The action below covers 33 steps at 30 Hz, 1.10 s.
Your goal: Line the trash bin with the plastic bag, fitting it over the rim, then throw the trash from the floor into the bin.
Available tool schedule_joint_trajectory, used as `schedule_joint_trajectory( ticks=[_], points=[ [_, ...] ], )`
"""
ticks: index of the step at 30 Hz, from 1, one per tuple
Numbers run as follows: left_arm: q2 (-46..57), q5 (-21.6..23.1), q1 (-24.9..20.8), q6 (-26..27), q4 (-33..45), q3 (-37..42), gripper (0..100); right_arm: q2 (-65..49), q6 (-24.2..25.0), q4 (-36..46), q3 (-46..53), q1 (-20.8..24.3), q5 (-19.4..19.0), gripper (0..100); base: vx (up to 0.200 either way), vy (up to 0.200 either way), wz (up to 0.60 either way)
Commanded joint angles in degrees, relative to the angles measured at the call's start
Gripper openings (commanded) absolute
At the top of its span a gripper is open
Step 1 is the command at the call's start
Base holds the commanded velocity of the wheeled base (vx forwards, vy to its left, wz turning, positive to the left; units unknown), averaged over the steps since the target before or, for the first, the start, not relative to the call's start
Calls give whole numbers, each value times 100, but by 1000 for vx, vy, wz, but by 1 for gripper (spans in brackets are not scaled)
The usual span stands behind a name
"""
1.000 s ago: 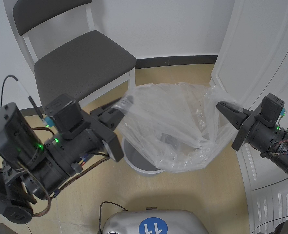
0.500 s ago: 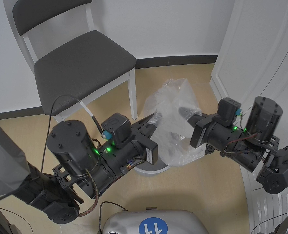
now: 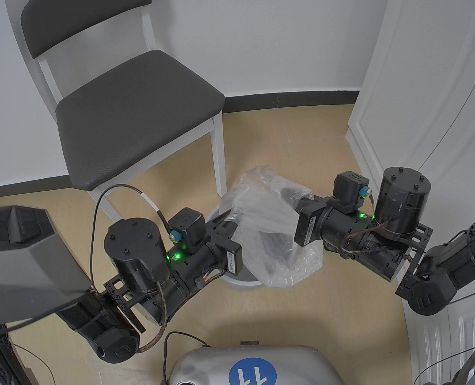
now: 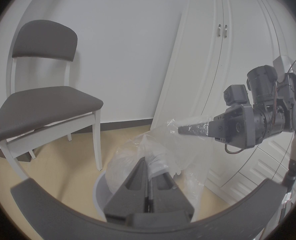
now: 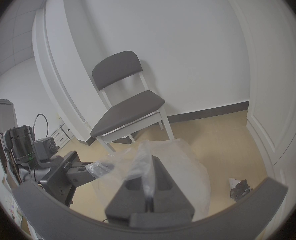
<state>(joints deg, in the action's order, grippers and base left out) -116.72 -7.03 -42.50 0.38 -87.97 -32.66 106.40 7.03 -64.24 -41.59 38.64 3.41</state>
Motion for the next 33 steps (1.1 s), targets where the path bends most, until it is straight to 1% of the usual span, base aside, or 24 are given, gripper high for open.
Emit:
schedule_joint_trajectory(
  ticks=[1, 7, 17, 18, 19, 20, 23, 24, 25, 28, 29, 33],
  points=[
    [-96, 0, 48, -20, -1, 119, 0, 215, 0, 0, -15, -6, -7, 0, 0, 0, 0],
    [-96, 0, 13, -240, -1, 278, 0, 373, -9, 17, 20, 20, 1, 0, 0, 0, 0],
    [132, -9, -145, -258, -1, 796, 0, 373, -9, 96, 160, 161, 1, 0, 0, 0, 0],
    [176, -35, -171, -381, -1, 972, 0, 390, -9, 140, 160, 179, 10, 0, 0, 0, 0],
    [176, -35, -171, -381, -1, 972, 0, 390, -9, 140, 160, 179, 10, 0, 0, 0, 0],
    [159, -44, -145, -556, -1, 954, 0, 425, -18, 140, 152, 179, 10, 0, 0, 0, 0],
    [115, -35, -13, -811, -1, 814, 0, 549, -18, 123, 81, 126, 19, 0, 0, 0, 0],
    [115, -35, -13, -811, -1, 814, 0, 549, -18, 123, 81, 126, 19, 0, 0, 0, 0],
    [36, -26, 145, -925, 8, 620, 0, 645, -9, 140, -24, 56, 19, 0, 0, 0, 0],
    [-26, -17, 215, -943, 8, 524, 0, 689, -9, 140, -59, 3, 10, 0, 0, 0, 0],
    [-289, -17, 426, -1022, 8, 146, 0, 847, 0, 149, -218, -173, 1, 0, 0, 0, 0],
    [-834, 27, 708, -1154, 16, -513, 0, 1199, 17, 175, -534, -542, -7, 0, 0, 0, 0]
  ],
)
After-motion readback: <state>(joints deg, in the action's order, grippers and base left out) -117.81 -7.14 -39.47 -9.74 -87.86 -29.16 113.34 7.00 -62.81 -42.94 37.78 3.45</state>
